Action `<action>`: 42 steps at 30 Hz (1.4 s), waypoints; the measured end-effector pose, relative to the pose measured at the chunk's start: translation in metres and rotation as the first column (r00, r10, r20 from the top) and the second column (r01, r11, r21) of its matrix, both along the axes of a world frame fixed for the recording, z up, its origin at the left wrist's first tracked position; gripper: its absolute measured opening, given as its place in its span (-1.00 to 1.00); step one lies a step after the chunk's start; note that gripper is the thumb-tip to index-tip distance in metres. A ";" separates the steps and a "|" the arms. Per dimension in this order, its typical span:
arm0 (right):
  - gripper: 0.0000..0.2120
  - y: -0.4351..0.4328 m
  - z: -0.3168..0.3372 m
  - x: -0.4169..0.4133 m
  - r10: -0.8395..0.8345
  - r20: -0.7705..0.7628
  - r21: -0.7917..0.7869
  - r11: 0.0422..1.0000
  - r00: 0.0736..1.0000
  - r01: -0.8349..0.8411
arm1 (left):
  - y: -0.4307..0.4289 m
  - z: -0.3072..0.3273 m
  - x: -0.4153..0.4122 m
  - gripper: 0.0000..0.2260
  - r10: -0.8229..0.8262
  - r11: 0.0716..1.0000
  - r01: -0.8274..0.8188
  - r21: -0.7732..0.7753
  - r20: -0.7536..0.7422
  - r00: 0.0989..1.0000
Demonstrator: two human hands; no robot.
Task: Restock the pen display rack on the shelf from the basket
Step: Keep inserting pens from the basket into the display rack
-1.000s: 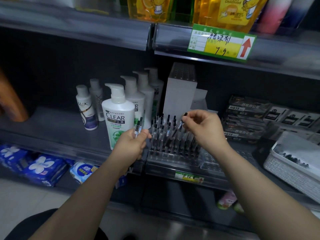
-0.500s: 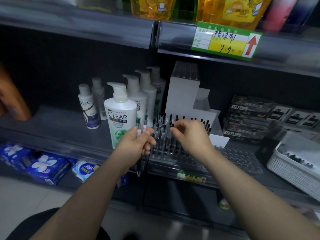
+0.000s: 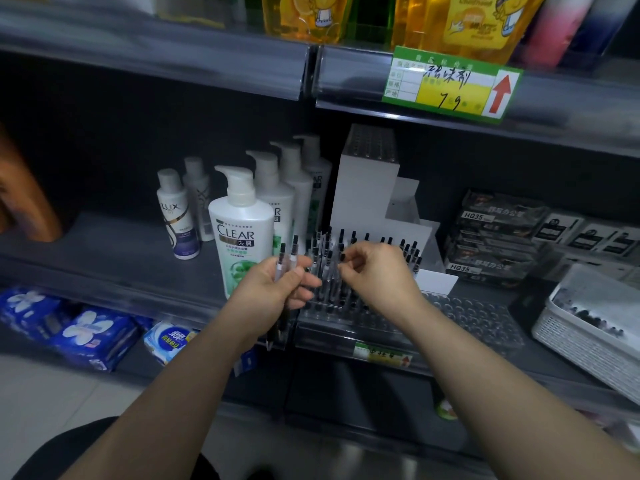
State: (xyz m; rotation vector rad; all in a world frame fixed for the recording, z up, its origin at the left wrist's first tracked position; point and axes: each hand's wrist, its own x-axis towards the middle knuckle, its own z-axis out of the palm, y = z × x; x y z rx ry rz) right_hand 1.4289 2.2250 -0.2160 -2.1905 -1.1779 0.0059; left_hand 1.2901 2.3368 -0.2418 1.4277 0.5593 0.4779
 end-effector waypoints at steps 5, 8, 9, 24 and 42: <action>-0.94 -0.004 -0.001 0.003 -0.006 -0.028 0.007 1.000 1.000 0.007 | -0.010 0.001 0.001 -0.93 -0.073 0.994 0.076 -0.077 0.038 0.997; -0.93 -0.008 0.004 0.003 -0.016 -0.053 0.064 0.998 0.998 0.019 | -0.014 0.001 0.002 -0.94 -0.088 0.992 0.092 -0.089 0.050 0.995; -0.95 -0.010 0.006 0.002 0.002 -0.070 0.094 0.996 0.998 0.005 | -0.015 0.001 0.003 -0.94 -0.096 0.991 0.100 -0.086 0.050 0.994; -0.91 -0.031 0.027 0.016 0.087 -0.444 0.301 0.952 0.892 0.057 | -0.011 0.001 0.011 -0.86 -0.067 0.998 0.067 -0.006 0.003 0.998; -0.78 -0.015 -0.001 0.016 0.004 -0.010 -0.005 1.000 1.000 -0.004 | -0.010 0.011 0.014 -0.80 0.081 0.990 -0.082 -0.111 -0.011 0.997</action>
